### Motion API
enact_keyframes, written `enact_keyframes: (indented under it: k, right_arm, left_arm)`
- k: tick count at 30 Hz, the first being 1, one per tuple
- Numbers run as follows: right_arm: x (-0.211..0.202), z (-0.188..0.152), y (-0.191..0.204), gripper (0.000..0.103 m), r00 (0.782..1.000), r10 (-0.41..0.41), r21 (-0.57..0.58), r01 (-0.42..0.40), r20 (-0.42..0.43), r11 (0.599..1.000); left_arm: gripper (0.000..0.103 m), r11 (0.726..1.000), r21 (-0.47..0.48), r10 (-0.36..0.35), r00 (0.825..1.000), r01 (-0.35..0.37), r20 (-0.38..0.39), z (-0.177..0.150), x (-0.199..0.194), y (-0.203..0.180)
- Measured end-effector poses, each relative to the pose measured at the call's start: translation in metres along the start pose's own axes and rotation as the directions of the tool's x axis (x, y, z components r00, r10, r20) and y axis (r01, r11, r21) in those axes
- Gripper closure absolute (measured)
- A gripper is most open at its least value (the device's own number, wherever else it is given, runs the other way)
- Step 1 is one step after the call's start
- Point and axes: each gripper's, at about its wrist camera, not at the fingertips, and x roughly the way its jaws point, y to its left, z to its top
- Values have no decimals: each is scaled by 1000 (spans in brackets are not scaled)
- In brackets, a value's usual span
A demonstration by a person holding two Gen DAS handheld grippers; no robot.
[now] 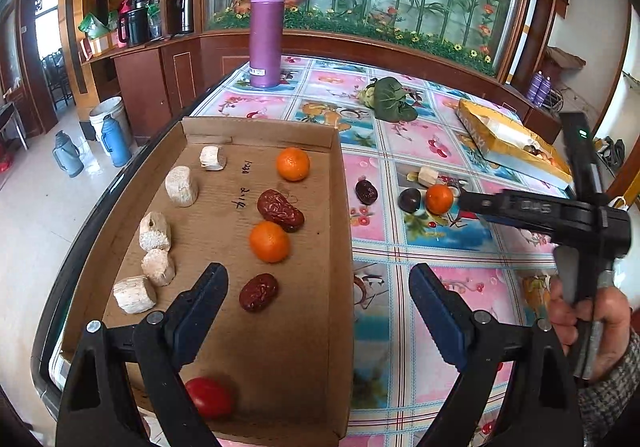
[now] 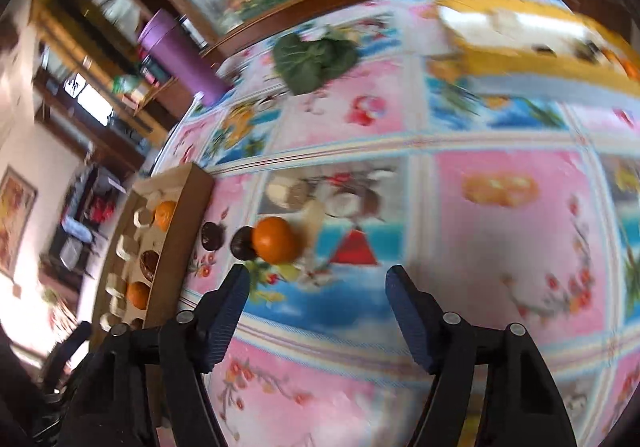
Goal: Organize fruits
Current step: 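Withdraw both tools from the tray back over the table items, then grasp a square tan cake with the left tool while the right tool grasps an orange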
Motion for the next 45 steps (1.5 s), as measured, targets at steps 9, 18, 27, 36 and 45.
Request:
enact_keyframes:
  k: [9,18,27,36,45]
  right_arm:
    - [36,11,21,74,1000,11,-47,-11,-3,999]
    - [-11,-5,-11,75,995,-13,29,10,96,1000]
    - [-38,-12,-60,75,967,-167,91,152,190,984]
    - [-37,-10,-69,75,978,-106,130,84,179,988]
    - [-35,-10,-69,75,980,-101,137,77,174,988]
  left_arm:
    - [12,1000,0,-24,999,24,-40,4,7,2]
    - [12,998,17,-67,994,68,-87,36,30,-20]
    - [12,979,185,-57,986,86,-156,86,109,-97]
    - [13,952,297,-13,983,69,-184,94,162,-129]
    - [80,950,294,-39,973,107,-228,85,175,-133]
